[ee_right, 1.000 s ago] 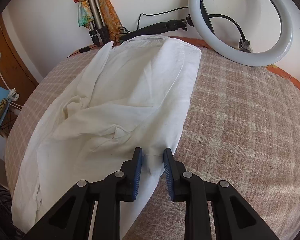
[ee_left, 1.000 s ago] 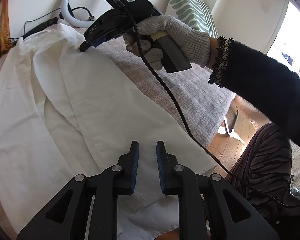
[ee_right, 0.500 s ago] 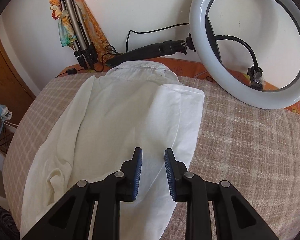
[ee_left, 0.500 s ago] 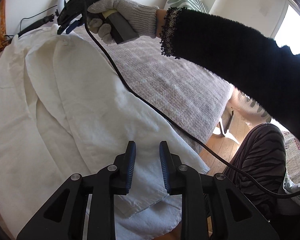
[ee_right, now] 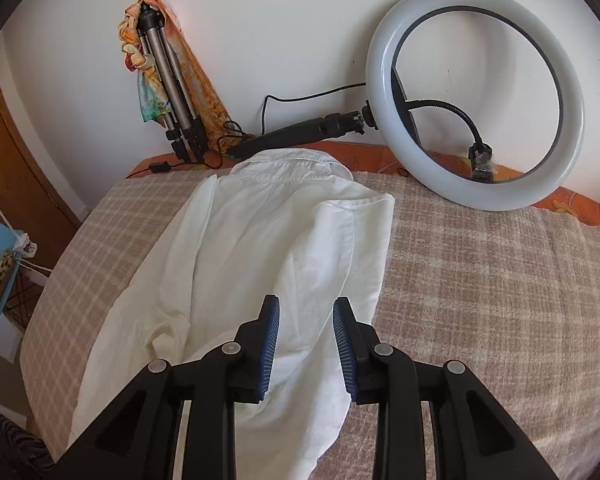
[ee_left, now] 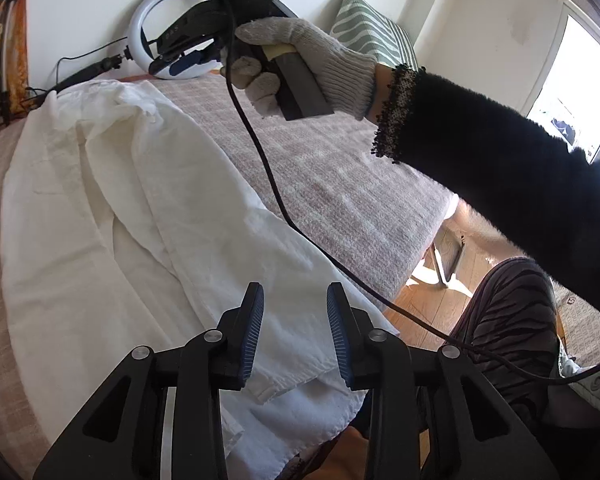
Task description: Fold small clothes
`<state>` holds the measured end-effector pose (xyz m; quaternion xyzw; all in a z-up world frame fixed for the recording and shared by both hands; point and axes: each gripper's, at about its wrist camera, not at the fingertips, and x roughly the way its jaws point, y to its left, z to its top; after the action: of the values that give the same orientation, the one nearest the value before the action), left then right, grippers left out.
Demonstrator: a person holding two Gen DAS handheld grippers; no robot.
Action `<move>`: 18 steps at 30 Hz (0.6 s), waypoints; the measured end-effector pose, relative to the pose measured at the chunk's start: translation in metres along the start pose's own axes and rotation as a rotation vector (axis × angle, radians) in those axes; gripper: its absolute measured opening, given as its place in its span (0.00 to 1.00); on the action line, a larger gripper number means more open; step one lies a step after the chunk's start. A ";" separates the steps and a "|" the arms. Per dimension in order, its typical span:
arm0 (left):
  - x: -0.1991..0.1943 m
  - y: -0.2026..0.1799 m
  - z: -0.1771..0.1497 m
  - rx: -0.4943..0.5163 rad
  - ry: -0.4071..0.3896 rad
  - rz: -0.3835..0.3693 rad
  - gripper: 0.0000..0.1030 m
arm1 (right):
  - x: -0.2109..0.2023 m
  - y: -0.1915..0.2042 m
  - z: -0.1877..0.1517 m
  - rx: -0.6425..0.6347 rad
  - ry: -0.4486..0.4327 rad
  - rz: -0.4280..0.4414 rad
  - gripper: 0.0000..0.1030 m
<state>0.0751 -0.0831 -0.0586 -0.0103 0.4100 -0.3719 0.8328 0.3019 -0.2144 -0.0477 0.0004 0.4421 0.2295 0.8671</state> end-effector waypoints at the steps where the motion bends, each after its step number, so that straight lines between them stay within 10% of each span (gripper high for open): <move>1: -0.006 0.003 -0.001 -0.011 -0.009 0.001 0.31 | -0.014 0.000 -0.009 0.010 -0.006 0.010 0.31; 18: -0.072 0.084 -0.048 -0.284 -0.051 0.164 0.41 | -0.106 0.020 -0.198 0.184 0.115 0.187 0.37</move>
<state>0.0655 0.0372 -0.0688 -0.1036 0.4365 -0.2405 0.8607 0.0888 -0.2792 -0.0828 0.1078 0.5081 0.2676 0.8116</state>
